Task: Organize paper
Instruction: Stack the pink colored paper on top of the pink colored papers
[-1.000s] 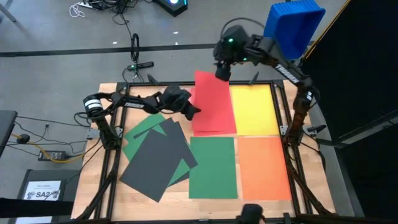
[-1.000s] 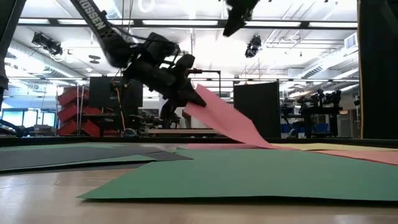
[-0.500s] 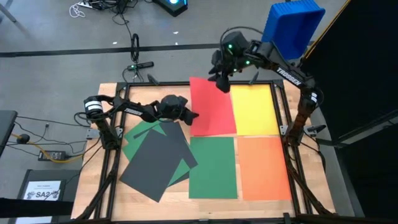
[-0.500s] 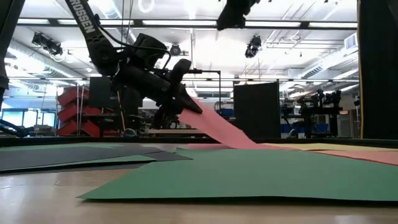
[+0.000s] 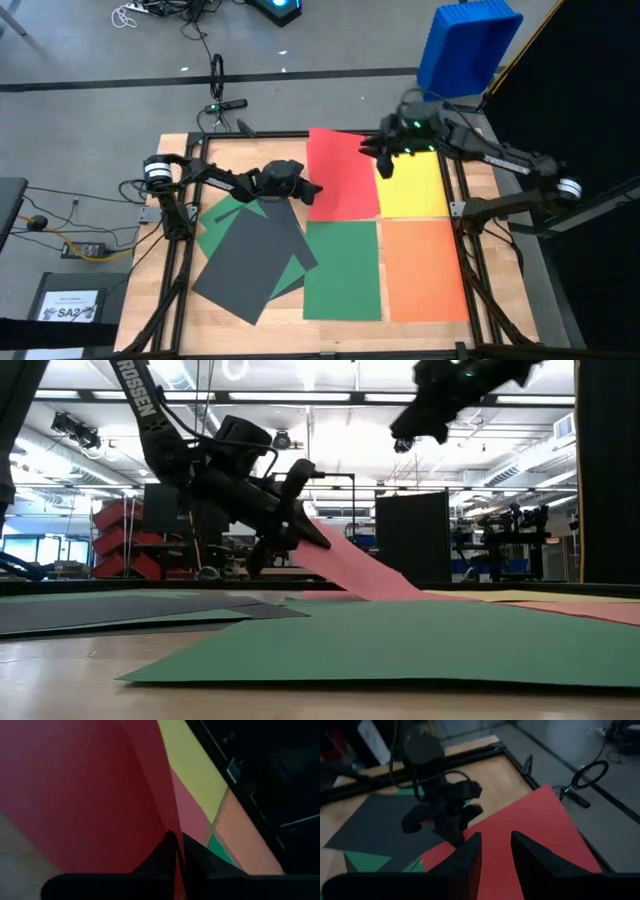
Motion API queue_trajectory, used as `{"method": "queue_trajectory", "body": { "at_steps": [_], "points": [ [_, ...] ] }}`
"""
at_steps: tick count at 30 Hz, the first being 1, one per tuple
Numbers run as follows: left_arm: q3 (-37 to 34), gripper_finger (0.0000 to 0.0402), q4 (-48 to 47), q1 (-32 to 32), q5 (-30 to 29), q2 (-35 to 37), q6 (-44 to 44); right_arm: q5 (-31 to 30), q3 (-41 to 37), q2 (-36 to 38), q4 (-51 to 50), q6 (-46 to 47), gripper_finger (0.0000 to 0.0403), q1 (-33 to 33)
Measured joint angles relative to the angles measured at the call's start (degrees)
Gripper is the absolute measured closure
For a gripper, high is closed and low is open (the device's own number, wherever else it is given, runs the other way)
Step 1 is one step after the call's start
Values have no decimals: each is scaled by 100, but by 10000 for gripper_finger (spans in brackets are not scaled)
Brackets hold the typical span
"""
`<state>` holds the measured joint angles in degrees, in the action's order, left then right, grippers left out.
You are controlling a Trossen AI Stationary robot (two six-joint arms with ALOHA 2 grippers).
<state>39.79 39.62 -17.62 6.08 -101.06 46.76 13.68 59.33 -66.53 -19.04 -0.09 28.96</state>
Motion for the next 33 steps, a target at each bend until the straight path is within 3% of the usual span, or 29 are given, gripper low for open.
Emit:
{"method": "queue_trajectory", "body": {
  "at_steps": [6,10,21,28,33],
  "points": [
    [1,402,973,172,-247,-492,486,-340,-1053,805,495,325,317,4],
    [2,402,1033,165,-252,-624,603,-357,-1397,1008,670,329,320,4],
    [-40,402,815,113,-380,-624,668,-383,-1718,947,757,327,323,4],
    [-644,402,1782,139,-743,-613,1119,-382,-1724,947,844,300,322,4],
    [-687,402,1831,150,-785,-613,1183,-381,-1724,947,999,289,326,6]
  ]
}}
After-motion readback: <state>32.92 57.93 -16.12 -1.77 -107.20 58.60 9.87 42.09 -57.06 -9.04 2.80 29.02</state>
